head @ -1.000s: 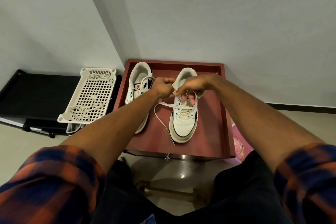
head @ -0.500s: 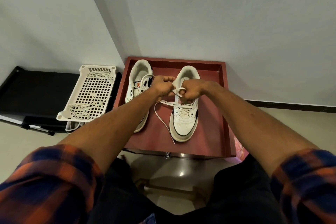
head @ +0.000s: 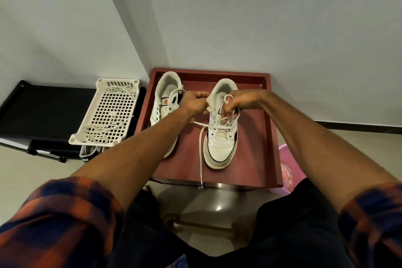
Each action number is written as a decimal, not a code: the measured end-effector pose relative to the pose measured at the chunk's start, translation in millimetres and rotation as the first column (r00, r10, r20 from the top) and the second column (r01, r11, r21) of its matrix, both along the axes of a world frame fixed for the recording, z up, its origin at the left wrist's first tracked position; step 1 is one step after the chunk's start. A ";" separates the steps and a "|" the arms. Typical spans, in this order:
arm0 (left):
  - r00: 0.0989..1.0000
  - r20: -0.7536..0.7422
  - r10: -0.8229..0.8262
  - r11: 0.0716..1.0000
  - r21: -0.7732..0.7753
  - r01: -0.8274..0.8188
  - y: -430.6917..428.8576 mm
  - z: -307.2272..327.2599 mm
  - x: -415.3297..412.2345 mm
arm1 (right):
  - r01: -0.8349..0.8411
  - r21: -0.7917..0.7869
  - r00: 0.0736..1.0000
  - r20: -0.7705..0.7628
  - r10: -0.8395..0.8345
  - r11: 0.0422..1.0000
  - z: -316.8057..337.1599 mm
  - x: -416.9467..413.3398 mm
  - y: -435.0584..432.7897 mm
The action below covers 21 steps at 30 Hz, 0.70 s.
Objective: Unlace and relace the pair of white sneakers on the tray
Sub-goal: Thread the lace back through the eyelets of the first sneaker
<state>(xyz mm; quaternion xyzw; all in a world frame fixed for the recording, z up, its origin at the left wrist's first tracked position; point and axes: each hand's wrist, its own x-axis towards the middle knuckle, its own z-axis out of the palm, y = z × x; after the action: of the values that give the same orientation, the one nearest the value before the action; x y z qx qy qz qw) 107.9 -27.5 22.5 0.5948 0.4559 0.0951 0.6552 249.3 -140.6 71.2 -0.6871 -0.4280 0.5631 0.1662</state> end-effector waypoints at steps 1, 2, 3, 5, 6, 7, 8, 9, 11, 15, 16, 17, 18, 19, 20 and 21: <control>1.000 0.003 0.007 1.000 0.002 -0.007 -0.9 -0.1 0.1 | -0.033 -0.006 0.999 0.017 0.033 0.999 1.4 -2.5 0.5; 1.000 0.001 0.015 1.000 0.007 -0.016 -2.1 -0.1 0.3 | -0.061 -0.008 0.998 0.031 0.061 0.998 2.4 -4.3 -0.5; 1.000 -0.001 0.023 1.000 0.013 -0.023 -3.0 0.0 0.6 | -0.088 -0.012 0.995 0.041 0.088 0.996 3.5 -5.9 -2.6; 0.999 -0.003 0.032 0.999 0.019 -0.032 -3.7 -0.8 1.7 | -0.128 -0.048 0.989 0.067 0.131 0.991 3.5 -6.3 -7.0; 1.000 -0.001 0.031 0.999 0.019 -0.031 -3.8 -0.7 1.9 | -0.137 -0.065 0.985 0.093 0.143 0.988 3.4 -6.3 -8.1; 1.000 -0.002 0.029 0.999 0.019 -0.029 -3.7 -0.4 1.6 | -0.152 -0.081 0.977 0.136 0.161 0.985 2.9 -7.7 -7.7; 1.000 -0.002 0.029 0.999 0.017 -0.029 -3.4 -0.6 1.4 | -0.189 -0.108 0.960 0.187 0.206 0.976 1.9 -10.1 -6.0; 1.000 -0.002 0.029 0.999 0.016 -0.029 -3.4 -0.9 1.5 | -0.246 -0.153 0.934 0.228 0.276 0.957 1.8 -13.8 -3.9; 1.000 -0.007 0.027 0.999 0.020 -0.027 -3.9 -0.4 1.4 | -0.351 -0.252 0.874 0.256 0.412 0.902 3.8 -23.5 -0.3; 1.000 -0.020 0.016 0.999 0.035 -0.015 -2.3 -0.8 1.7 | -0.288 -0.218 0.934 0.153 0.324 0.932 19.8 -26.0 -4.4; 1.000 -0.020 0.014 0.999 0.036 -0.013 -2.4 0.0 1.7 | -0.212 -0.173 0.966 0.113 0.233 0.962 19.6 -22.1 -5.6; 1.000 -0.021 0.011 0.999 0.036 -0.010 -2.8 1.1 2.0 | -0.121 -0.114 0.987 0.091 0.131 0.986 18.0 -17.5 -6.4; 1.000 -0.021 0.010 0.999 0.033 -0.009 -2.8 1.7 1.9 | -0.033 -0.052 0.995 0.093 0.038 0.998 14.6 -12.7 -6.3; 1.000 -0.022 0.008 1.000 0.028 -0.007 -3.2 3.0 1.6 | 0.035 0.000 0.994 0.107 -0.035 0.999 10.8 -8.8 -5.9; 1.000 -0.021 0.007 1.000 0.019 -0.007 -3.8 3.6 1.8 | 0.083 0.030 0.987 0.133 -0.086 0.996 7.5 -6.3 -5.5; 1.000 -0.021 0.006 1.000 0.013 -0.006 -4.2 3.5 2.2 | 0.110 0.044 0.980 0.162 -0.116 0.993 5.8 -5.9 -4.9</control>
<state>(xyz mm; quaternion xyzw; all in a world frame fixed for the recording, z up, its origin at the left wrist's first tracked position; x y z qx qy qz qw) 110.1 -31.8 26.0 0.5987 0.4641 0.0937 0.6461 243.4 -145.5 77.0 -0.7514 -0.4102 0.4867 0.1739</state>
